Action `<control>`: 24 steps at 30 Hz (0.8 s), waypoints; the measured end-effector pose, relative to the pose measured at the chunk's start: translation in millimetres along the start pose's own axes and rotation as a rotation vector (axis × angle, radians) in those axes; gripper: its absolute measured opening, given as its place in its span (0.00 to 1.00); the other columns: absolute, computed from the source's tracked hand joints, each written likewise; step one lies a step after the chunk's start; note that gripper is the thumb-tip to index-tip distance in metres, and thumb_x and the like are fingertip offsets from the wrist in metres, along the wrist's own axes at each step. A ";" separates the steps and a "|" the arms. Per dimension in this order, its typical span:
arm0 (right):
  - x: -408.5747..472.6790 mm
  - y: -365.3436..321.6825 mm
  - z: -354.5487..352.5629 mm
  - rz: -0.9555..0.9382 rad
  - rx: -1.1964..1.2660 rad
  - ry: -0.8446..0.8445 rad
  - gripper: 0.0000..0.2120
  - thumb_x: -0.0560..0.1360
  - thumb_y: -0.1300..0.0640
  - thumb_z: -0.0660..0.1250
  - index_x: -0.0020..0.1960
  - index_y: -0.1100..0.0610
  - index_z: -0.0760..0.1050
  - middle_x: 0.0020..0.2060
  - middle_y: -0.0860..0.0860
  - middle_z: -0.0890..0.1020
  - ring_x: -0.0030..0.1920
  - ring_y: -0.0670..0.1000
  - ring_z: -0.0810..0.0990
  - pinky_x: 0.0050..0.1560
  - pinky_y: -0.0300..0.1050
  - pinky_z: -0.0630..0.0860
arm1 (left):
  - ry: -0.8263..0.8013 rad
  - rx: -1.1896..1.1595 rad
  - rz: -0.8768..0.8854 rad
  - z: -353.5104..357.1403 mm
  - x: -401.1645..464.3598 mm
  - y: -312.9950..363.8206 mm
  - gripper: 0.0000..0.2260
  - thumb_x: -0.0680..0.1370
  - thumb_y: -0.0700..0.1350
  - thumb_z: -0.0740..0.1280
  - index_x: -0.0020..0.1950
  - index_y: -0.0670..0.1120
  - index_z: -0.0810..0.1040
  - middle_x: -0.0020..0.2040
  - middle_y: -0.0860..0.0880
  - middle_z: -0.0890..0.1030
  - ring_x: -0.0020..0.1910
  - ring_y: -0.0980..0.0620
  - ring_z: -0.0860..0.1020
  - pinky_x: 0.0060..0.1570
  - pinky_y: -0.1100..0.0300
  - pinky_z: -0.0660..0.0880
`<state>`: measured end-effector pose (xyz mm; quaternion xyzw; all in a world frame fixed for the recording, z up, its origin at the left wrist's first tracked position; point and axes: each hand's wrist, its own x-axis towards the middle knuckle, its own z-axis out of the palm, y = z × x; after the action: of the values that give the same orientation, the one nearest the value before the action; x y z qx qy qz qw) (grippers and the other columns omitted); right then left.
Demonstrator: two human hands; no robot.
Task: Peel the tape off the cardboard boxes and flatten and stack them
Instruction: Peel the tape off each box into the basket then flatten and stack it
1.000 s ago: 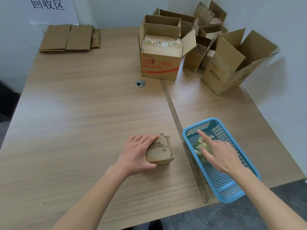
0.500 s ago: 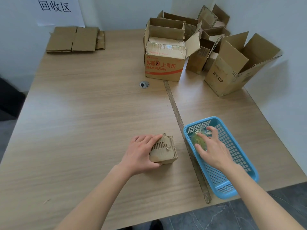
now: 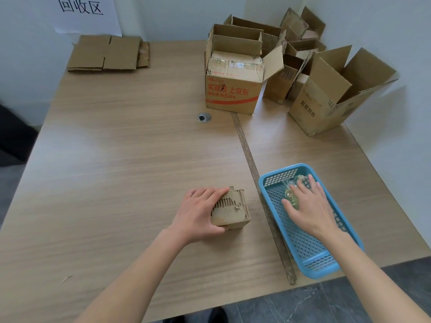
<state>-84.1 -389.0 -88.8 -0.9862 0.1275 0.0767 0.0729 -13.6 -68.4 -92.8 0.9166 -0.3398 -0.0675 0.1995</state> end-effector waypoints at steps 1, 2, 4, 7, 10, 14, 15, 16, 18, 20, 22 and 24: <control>-1.0 -1.1 -0.9 -0.017 0.037 0.013 0.30 0.82 0.42 0.59 0.79 0.56 0.65 0.80 0.53 0.62 0.82 0.53 0.46 0.81 0.52 0.45 | 0.004 0.001 0.000 0.1 0.0 0.0 0.44 0.65 0.66 0.72 0.79 0.56 0.64 0.69 0.58 0.74 0.67 0.53 0.71 0.69 0.55 0.61; -2.2 -3.8 -2.9 -0.036 0.098 0.034 0.29 0.82 0.44 0.61 0.79 0.56 0.65 0.80 0.52 0.62 0.82 0.51 0.48 0.81 0.51 0.47 | 0.008 0.002 -0.001 0.4 -0.1 -0.3 0.44 0.65 0.66 0.71 0.79 0.56 0.64 0.69 0.58 0.74 0.67 0.53 0.71 0.69 0.56 0.61; -6.0 -15.2 -8.5 -0.102 0.249 0.101 0.27 0.81 0.46 0.63 0.77 0.54 0.68 0.79 0.49 0.65 0.81 0.48 0.55 0.80 0.51 0.55 | 0.013 0.002 -0.002 1.7 -0.2 -0.6 0.44 0.65 0.66 0.71 0.79 0.56 0.64 0.68 0.58 0.74 0.67 0.53 0.71 0.69 0.56 0.60; -16.6 -46.8 -17.5 -0.300 0.402 0.029 0.26 0.80 0.40 0.63 0.76 0.47 0.68 0.75 0.41 0.69 0.75 0.41 0.65 0.75 0.50 0.68 | -0.015 -0.003 -0.003 -0.9 1.2 -0.2 0.46 0.64 0.69 0.71 0.80 0.57 0.62 0.70 0.59 0.73 0.69 0.54 0.69 0.71 0.56 0.59; -28.0 -78.2 -19.2 -0.468 0.396 -0.101 0.29 0.76 0.32 0.63 0.75 0.38 0.67 0.76 0.35 0.64 0.73 0.38 0.67 0.70 0.43 0.71 | -0.138 -0.177 -0.052 -15.7 6.3 -1.3 0.47 0.64 0.71 0.69 0.80 0.57 0.62 0.73 0.59 0.71 0.71 0.56 0.67 0.74 0.54 0.58; -30.9 -93.7 -15.3 -0.454 0.421 -0.076 0.23 0.75 0.43 0.72 0.68 0.36 0.72 0.77 0.36 0.62 0.71 0.43 0.71 0.65 0.47 0.74 | -0.151 -0.605 -0.252 -37.6 5.9 -15.0 0.21 0.79 0.57 0.68 0.71 0.54 0.76 0.71 0.58 0.74 0.72 0.59 0.68 0.75 0.50 0.62; -31.3 -94.6 -15.4 -0.443 0.454 -0.060 0.21 0.74 0.47 0.74 0.64 0.37 0.73 0.76 0.36 0.64 0.71 0.42 0.71 0.65 0.49 0.75 | -0.167 -0.621 -0.285 -41.3 4.1 -19.5 0.16 0.83 0.53 0.65 0.69 0.52 0.78 0.72 0.59 0.73 0.73 0.60 0.67 0.77 0.50 0.60; -32.2 -95.3 -15.9 -0.439 0.488 -0.042 0.19 0.73 0.51 0.75 0.60 0.39 0.74 0.75 0.36 0.66 0.71 0.40 0.71 0.64 0.50 0.75 | -0.207 -0.614 -0.316 -44.4 1.9 -23.9 0.15 0.85 0.52 0.62 0.69 0.52 0.79 0.72 0.61 0.72 0.74 0.61 0.65 0.79 0.50 0.56; -35.3 -97.2 -15.2 -0.443 0.519 -0.008 0.16 0.71 0.57 0.75 0.51 0.42 0.73 0.74 0.38 0.69 0.67 0.39 0.74 0.60 0.51 0.77 | -0.316 -0.549 -0.351 -49.4 -3.0 -30.8 0.16 0.86 0.54 0.59 0.69 0.52 0.79 0.73 0.63 0.69 0.75 0.61 0.63 0.80 0.49 0.53; -40.7 -99.0 -11.6 -0.455 0.510 0.014 0.15 0.69 0.60 0.74 0.46 0.44 0.73 0.75 0.39 0.69 0.61 0.43 0.79 0.55 0.51 0.79 | -0.356 -0.418 -0.312 -48.0 -8.2 -36.9 0.17 0.84 0.56 0.62 0.69 0.53 0.80 0.77 0.59 0.67 0.76 0.59 0.63 0.79 0.47 0.53; -47.6 -96.9 -5.1 -0.467 0.524 -0.008 0.13 0.69 0.59 0.76 0.45 0.46 0.74 0.77 0.39 0.66 0.62 0.45 0.80 0.55 0.50 0.79 | -0.248 -0.404 -0.304 -44.4 -15.6 -35.3 0.20 0.80 0.58 0.67 0.72 0.57 0.76 0.75 0.58 0.70 0.74 0.58 0.67 0.77 0.50 0.61; -53.8 -93.0 0.5 -0.472 0.590 -0.049 0.12 0.70 0.46 0.77 0.46 0.45 0.75 0.78 0.37 0.62 0.69 0.38 0.73 0.63 0.43 0.75 | -0.057 -0.410 -0.296 -42.0 -22.5 -25.8 0.18 0.78 0.57 0.71 0.68 0.61 0.78 0.67 0.60 0.76 0.64 0.58 0.75 0.65 0.54 0.72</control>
<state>-111.1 -287.0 -68.6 -0.9229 -0.0883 0.0414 0.3723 -4.5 -22.5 -65.4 0.8944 -0.1867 -0.1892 0.3598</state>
